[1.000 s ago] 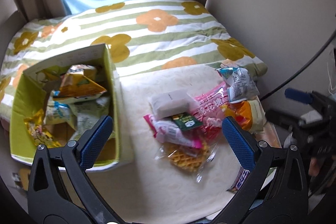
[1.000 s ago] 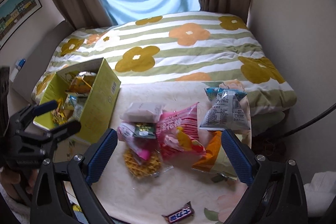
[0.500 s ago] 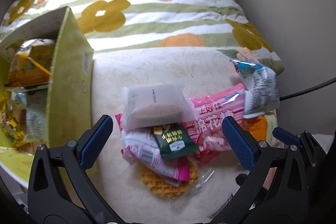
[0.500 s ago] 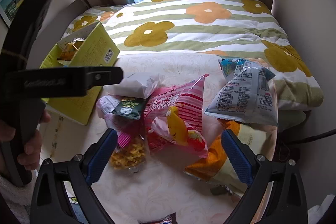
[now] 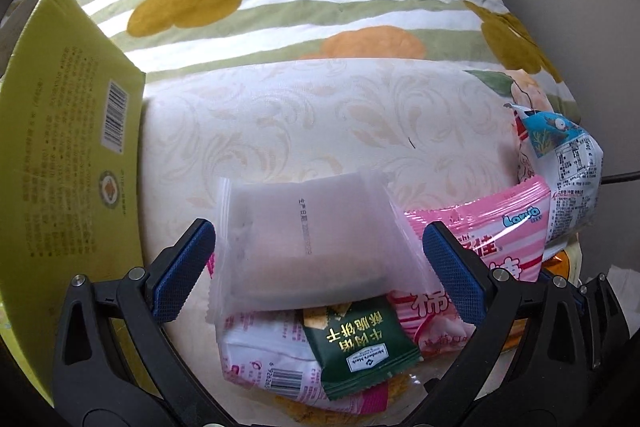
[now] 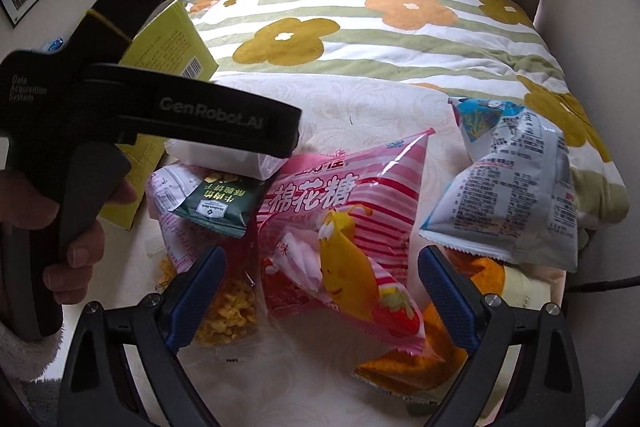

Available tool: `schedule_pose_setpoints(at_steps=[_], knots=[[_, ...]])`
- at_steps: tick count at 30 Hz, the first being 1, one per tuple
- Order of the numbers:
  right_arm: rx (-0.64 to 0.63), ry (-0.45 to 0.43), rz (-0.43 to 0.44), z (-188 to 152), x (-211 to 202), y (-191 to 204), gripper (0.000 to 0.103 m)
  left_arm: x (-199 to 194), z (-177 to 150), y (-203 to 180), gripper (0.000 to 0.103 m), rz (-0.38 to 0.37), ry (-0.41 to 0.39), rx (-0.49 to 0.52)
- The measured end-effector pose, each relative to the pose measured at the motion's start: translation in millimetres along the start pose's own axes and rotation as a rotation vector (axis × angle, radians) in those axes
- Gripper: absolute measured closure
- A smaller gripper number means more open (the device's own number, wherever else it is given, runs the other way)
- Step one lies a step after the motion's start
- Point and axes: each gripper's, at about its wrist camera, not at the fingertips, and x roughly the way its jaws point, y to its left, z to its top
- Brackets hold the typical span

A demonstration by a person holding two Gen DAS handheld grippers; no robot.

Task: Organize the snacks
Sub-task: 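Grasp the white translucent pack with the left tool while the right tool grasps the pink cotton-candy bag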

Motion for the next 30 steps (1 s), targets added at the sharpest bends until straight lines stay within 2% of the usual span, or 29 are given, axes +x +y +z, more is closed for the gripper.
schedule_pose_setpoints(at_steps=[9,12,13,14,15,18,23,26,29,30], knots=[[-0.034,0.024,0.0,8.6,14.6,0.8,0.009,15.1,6.5,-4.4,0.0,0.05,0.057,0.038],[-0.051,0.027,0.003,8.5,15.5,0.3,0.009,24.4,5.5,1.8,0.001,0.019,0.1,0.014],[-0.056,0.028,0.004,8.2,15.6,-0.4,0.009,29.0,4.0,5.1,0.004,-0.006,0.118,-0.005],[-0.057,0.029,0.007,7.8,16.0,-1.0,0.009,31.3,2.6,7.7,0.011,-0.035,0.127,-0.025],[-0.057,0.031,0.011,7.7,16.2,-1.5,0.009,31.8,1.8,8.8,0.016,-0.053,0.128,-0.036],[-0.059,0.033,0.016,7.1,16.6,-2.2,0.009,27.7,1.8,6.7,0.022,-0.043,0.109,-0.021],[-0.043,0.038,0.025,5.8,18.7,-5.3,0.01,21.1,2.7,9.7,0.025,-0.046,0.091,-0.025],[-0.045,0.048,0.009,5.6,22.0,-7.6,0.019,20.0,1.7,10.4,0.025,-0.042,0.083,-0.026],[-0.045,0.048,0.015,5.1,21.7,-8.9,0.022,18.1,-0.2,10.1,0.025,-0.039,0.075,-0.026],[-0.055,0.049,0.016,4.6,21.3,-8.1,0.027,16.8,-0.9,10.4,0.025,-0.038,0.072,-0.027]])
